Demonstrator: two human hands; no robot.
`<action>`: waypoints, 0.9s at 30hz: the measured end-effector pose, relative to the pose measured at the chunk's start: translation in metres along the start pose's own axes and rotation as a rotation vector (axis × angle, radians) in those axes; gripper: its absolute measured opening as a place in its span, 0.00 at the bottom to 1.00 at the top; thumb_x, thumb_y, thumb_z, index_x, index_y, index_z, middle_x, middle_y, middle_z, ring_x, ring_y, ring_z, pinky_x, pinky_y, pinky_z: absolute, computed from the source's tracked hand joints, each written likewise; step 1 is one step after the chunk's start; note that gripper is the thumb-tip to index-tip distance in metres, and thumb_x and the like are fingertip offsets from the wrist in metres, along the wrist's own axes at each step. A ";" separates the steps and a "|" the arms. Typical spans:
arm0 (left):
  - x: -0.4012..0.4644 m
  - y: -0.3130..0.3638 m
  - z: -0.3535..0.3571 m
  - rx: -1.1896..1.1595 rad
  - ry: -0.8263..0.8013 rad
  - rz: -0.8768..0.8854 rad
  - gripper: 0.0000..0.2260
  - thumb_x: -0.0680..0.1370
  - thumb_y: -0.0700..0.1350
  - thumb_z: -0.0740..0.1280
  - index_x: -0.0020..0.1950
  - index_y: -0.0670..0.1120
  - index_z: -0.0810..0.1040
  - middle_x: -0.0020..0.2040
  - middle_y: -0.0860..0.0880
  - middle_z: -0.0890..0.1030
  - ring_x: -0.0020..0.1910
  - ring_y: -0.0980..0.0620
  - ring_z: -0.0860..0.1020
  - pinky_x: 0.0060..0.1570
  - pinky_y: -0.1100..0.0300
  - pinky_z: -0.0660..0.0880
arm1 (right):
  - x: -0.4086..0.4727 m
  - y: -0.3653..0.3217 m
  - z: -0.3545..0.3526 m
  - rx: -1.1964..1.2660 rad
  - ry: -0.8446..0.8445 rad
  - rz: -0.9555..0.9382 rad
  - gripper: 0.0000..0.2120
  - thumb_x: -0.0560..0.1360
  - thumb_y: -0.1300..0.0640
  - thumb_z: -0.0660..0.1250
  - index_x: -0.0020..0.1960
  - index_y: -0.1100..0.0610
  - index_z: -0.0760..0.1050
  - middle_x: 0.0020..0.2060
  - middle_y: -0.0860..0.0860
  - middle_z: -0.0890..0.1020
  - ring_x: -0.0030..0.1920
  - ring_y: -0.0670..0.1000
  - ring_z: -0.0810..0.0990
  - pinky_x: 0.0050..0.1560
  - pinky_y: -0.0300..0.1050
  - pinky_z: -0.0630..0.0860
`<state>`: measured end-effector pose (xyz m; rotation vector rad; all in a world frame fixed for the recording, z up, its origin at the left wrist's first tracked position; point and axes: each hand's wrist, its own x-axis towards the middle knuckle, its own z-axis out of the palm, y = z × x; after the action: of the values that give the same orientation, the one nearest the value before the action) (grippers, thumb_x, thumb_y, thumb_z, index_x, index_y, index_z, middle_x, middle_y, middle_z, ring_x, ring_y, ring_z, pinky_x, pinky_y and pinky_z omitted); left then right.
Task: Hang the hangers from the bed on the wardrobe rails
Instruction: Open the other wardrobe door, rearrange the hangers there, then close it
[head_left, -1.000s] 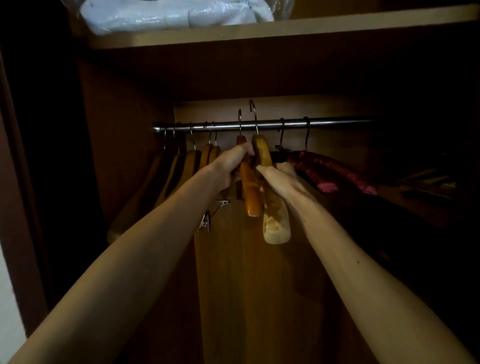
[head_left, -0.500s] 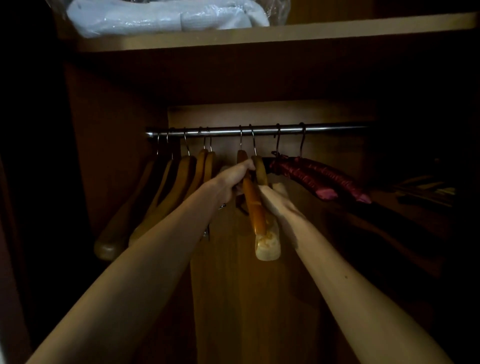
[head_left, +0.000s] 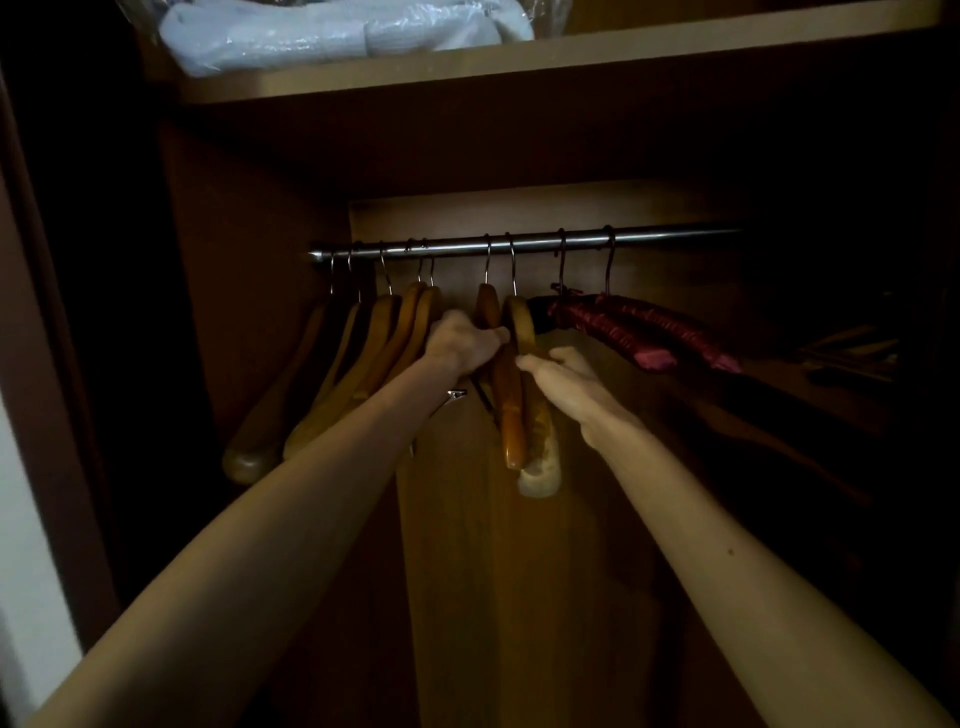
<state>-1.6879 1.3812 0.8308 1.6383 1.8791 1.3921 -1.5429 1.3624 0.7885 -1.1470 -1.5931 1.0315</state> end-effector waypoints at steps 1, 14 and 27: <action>-0.003 0.001 -0.003 0.026 0.002 0.010 0.08 0.80 0.50 0.69 0.45 0.48 0.75 0.42 0.49 0.78 0.37 0.55 0.75 0.39 0.59 0.74 | -0.003 -0.001 -0.001 -0.027 -0.005 -0.015 0.35 0.80 0.45 0.65 0.80 0.54 0.54 0.76 0.54 0.64 0.76 0.56 0.64 0.72 0.52 0.61; -0.024 -0.018 -0.073 0.649 0.295 -0.073 0.15 0.79 0.53 0.69 0.59 0.44 0.80 0.47 0.47 0.78 0.48 0.45 0.79 0.43 0.53 0.73 | -0.053 -0.064 0.062 -0.375 -0.197 -0.275 0.16 0.76 0.50 0.71 0.59 0.57 0.74 0.48 0.48 0.74 0.51 0.50 0.75 0.51 0.46 0.74; -0.008 -0.022 -0.054 -0.227 -0.102 -0.344 0.22 0.81 0.56 0.65 0.68 0.42 0.76 0.58 0.42 0.81 0.53 0.43 0.80 0.52 0.50 0.75 | -0.021 -0.031 0.104 -0.143 -0.083 -0.055 0.27 0.75 0.54 0.71 0.68 0.58 0.63 0.55 0.55 0.78 0.46 0.55 0.80 0.39 0.46 0.78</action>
<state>-1.7378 1.3516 0.8375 1.1899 1.7678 1.2939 -1.6461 1.3221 0.7870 -1.1612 -1.7786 0.9523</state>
